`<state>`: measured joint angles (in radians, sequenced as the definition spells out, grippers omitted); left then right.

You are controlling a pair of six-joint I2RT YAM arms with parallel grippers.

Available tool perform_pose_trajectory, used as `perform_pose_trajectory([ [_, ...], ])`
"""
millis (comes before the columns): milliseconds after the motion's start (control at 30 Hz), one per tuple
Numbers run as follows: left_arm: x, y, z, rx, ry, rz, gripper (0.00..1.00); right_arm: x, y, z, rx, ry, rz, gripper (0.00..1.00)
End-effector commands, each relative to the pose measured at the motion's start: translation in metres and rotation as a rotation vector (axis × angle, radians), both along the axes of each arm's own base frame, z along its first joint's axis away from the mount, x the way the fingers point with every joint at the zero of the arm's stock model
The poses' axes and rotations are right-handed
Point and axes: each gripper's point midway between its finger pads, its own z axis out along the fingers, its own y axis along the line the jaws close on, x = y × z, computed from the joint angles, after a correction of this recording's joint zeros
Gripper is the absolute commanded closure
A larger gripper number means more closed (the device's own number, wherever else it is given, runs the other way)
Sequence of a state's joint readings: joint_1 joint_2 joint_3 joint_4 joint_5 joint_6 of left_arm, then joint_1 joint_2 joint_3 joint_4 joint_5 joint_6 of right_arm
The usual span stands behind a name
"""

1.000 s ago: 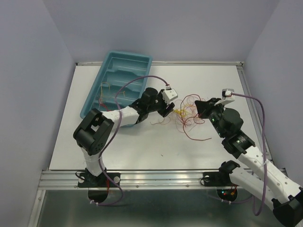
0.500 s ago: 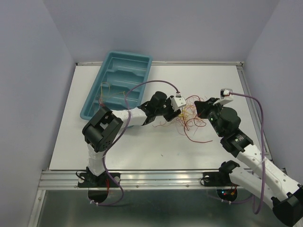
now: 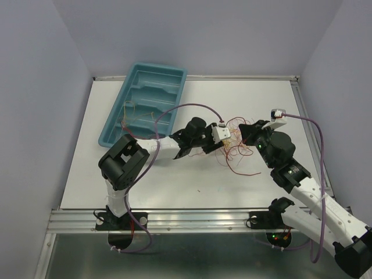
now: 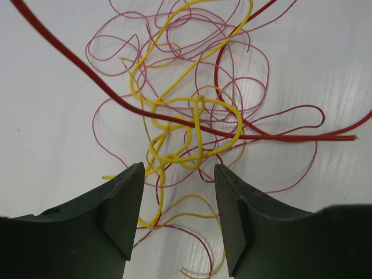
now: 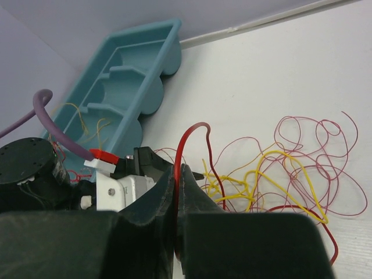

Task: Untangle the cables

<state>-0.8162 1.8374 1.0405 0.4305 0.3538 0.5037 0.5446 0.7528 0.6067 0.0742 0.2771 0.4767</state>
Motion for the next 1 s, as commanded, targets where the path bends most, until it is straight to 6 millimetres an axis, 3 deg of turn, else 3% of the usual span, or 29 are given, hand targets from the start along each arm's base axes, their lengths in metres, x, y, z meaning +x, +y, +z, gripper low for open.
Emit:
perform_pose_trajectory([
  [0,0.010,-0.025,0.031,-0.054,-0.116,0.004,0.38,0.000,0.001,-0.002,0.014,-0.004,-0.006,0.99],
  [133,0.008,-0.029,0.030,-0.042,-0.151,0.024,0.35,0.001,0.002,-0.002,0.016,-0.002,-0.003,0.99],
  [200,0.010,-0.031,0.025,-0.028,-0.155,0.040,0.41,0.001,0.002,-0.003,0.016,0.000,-0.003,0.99],
  [400,0.017,-0.029,0.019,0.004,-0.157,0.080,0.86,0.000,-0.004,-0.002,0.023,-0.005,-0.031,1.00],
  [433,0.018,-0.027,0.025,-0.002,-0.165,0.092,1.00,0.002,-0.011,-0.004,0.029,-0.001,-0.076,0.99],
  [500,0.018,-0.024,0.034,-0.018,-0.172,0.109,1.00,0.005,-0.025,-0.009,0.053,0.012,-0.162,0.99],
  [533,0.019,-0.022,0.041,-0.028,-0.177,0.117,1.00,0.008,-0.042,-0.013,0.086,0.024,-0.270,0.99],
  [667,0.005,-0.010,0.086,-0.111,-0.200,0.116,1.00,0.012,-0.073,-0.039,0.098,0.091,-0.485,1.00],
  [733,-0.006,-0.007,0.102,-0.141,-0.181,0.096,1.00,0.018,-0.071,-0.054,0.094,0.134,-0.511,1.00],
  [767,-0.011,-0.003,0.124,-0.177,-0.195,0.091,1.00,0.021,-0.072,-0.060,0.091,0.153,-0.518,0.99],
  [833,-0.022,0.003,0.141,-0.199,-0.176,0.078,1.00,0.026,-0.068,-0.070,0.108,0.188,-0.510,0.99],
  [867,-0.028,0.009,0.166,-0.238,-0.198,0.079,1.00,0.029,-0.068,-0.074,0.105,0.202,-0.513,0.99],
  [900,-0.032,0.014,0.174,-0.244,-0.198,0.077,1.00,0.033,-0.071,-0.085,0.087,0.233,-0.527,0.99],
  [933,-0.040,0.020,0.199,-0.291,-0.215,0.072,1.00,0.036,-0.070,-0.088,0.091,0.248,-0.516,0.99],
  [967,-0.044,0.024,0.209,-0.305,-0.222,0.069,1.00,0.040,-0.074,-0.096,0.080,0.269,-0.528,0.99],
])
